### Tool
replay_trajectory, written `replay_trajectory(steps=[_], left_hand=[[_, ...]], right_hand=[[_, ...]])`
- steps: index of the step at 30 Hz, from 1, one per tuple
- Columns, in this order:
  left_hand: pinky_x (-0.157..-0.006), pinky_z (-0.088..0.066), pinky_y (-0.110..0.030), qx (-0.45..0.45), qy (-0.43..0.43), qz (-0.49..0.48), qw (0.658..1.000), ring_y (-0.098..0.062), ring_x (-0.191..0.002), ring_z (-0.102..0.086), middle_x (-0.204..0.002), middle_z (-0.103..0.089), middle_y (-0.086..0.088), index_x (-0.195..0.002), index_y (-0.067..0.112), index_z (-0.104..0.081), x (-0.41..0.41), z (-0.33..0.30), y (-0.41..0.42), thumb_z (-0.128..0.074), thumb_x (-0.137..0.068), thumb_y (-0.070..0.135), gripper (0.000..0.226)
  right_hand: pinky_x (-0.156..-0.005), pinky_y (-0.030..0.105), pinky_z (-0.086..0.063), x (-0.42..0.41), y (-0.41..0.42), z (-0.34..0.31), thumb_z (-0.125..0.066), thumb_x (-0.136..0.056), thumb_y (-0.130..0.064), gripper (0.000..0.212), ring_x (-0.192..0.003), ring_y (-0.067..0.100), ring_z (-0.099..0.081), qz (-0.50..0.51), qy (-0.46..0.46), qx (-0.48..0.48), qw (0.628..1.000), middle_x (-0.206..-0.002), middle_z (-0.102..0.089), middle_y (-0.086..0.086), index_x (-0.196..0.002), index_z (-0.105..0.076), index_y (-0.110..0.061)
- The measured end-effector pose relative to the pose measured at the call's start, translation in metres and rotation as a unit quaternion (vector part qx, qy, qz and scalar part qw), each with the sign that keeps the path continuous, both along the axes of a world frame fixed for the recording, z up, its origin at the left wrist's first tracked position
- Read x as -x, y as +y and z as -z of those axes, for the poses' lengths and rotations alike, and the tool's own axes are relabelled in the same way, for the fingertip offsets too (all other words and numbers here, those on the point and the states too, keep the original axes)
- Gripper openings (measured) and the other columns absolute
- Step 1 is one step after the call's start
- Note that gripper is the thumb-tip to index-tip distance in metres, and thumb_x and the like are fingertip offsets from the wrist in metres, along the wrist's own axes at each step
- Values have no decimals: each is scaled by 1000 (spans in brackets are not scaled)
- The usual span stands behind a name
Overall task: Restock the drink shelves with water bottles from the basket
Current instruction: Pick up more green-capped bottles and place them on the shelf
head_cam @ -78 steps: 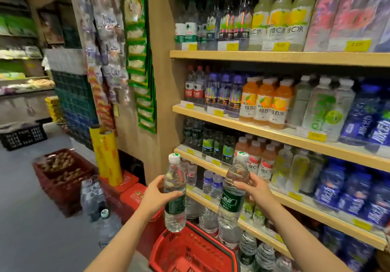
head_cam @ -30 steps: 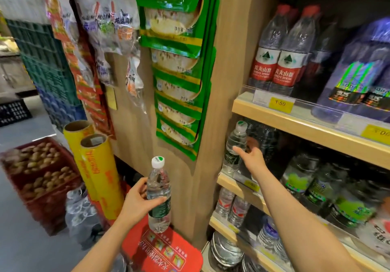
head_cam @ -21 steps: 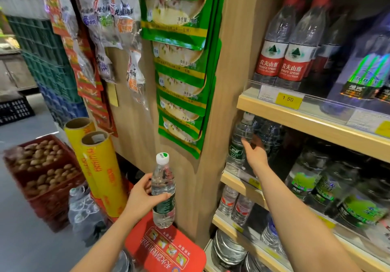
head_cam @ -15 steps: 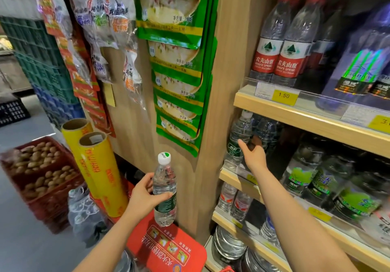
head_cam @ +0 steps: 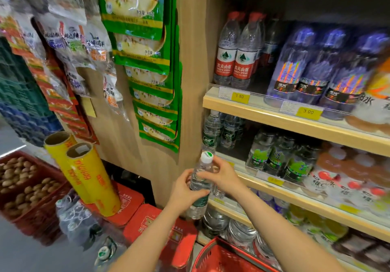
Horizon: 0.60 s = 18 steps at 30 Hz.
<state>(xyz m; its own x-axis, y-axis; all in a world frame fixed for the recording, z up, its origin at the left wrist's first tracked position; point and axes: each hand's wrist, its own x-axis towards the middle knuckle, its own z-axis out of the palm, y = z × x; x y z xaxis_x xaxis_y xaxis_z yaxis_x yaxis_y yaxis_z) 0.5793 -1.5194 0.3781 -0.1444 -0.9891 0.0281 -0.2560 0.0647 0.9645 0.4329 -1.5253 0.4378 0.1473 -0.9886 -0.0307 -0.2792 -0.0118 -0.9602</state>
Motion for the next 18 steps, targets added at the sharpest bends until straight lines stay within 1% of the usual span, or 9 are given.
replay_trajectory(steps=[3, 5, 6, 8, 10, 12, 14, 16, 18], left_hand=[[-88, -45, -12, -34, 13, 51, 998, -9, -108, -57, -114, -62, 6, -123, 21, -50, 10, 0, -1, -87, -59, 12, 75], [-103, -39, -25, -72, -16, 80, 994, -10, -120, -47, -128, -51, 4, -137, 18, -38, 10, 3, 0, -89, -56, 18, 96], [-105, -36, -27, -87, -35, 98, 991, -10, -122, -44, -129, -47, 4, -140, 17, -34, 10, 4, 2, -89, -55, 22, 102], [-103, -33, -23, -103, -59, 146, 982, -9, -121, -43, -126, -46, 7, -141, 18, -31, 12, 3, 7, -86, -47, 37, 110], [-105, -32, -23, -111, -67, 194, 972, -10, -122, -46, -126, -49, 11, -138, 19, -35, 19, 2, 8, -85, -50, 37, 103], [-110, -35, -34, -107, -73, 220, 967, -12, -120, -54, -126, -57, 9, -130, 21, -46, 26, 1, 6, -86, -58, 22, 82], [-106, -41, -41, -88, -72, 194, 974, -11, -112, -60, -118, -65, 6, -119, 24, -54, 33, 5, 4, -86, -53, 24, 73], [-100, -46, -32, -55, -77, 133, 987, -8, -104, -62, -109, -67, 10, -112, 24, -56, 42, 8, 4, -86, -51, 25, 68], [-84, -46, -13, -10, -82, 56, 995, -7, -98, -62, -100, -66, 14, -109, 25, -55, 51, 7, 7, -86, -54, 18, 64]], right_hand=[[-80, 27, -52, 28, 5, -9, -76, -74, -18, 35, -87, 8, -64, 53, 6, 17, 998, -99, -69, 3, -106, -62, -14], [-87, 39, -51, 48, 7, -18, -76, -74, -24, 39, -99, 16, -64, 76, 5, 6, 997, -107, -69, 4, -110, -62, -16], [-86, 40, -52, 56, 8, -22, -75, -75, -25, 41, -103, 17, -63, 70, 1, -6, 997, -110, -68, 3, -113, -61, -18], [-76, 29, -53, 70, 10, -31, -72, -78, -23, 43, -103, 14, -62, 46, -14, -22, 999, -113, -67, 1, -119, -59, -17], [-69, 18, -49, 76, 13, -39, -68, -82, -18, 41, -99, 9, -63, 23, -24, -35, 999, -112, -68, -2, -121, -57, -17], [-69, 15, -49, 79, 15, -41, -66, -83, -15, 39, -96, 2, -65, 8, -28, -43, 999, -109, -68, -7, -122, -56, -18], [-75, 16, -49, 79, 18, -42, -65, -84, -15, 40, -98, 2, -64, 11, -33, -36, 999, -110, -68, -7, -123, -55, -18], [-80, 18, -47, 78, 19, -40, -64, -85, -18, 40, -101, 3, -62, 23, -28, -22, 999, -113, -66, -6, -124, -54, -19], [-84, 20, -48, 74, 20, -32, -68, -81, -23, 50, -104, 5, -60, 35, -23, -16, 999, -116, -62, -10, -126, -47, -23]])
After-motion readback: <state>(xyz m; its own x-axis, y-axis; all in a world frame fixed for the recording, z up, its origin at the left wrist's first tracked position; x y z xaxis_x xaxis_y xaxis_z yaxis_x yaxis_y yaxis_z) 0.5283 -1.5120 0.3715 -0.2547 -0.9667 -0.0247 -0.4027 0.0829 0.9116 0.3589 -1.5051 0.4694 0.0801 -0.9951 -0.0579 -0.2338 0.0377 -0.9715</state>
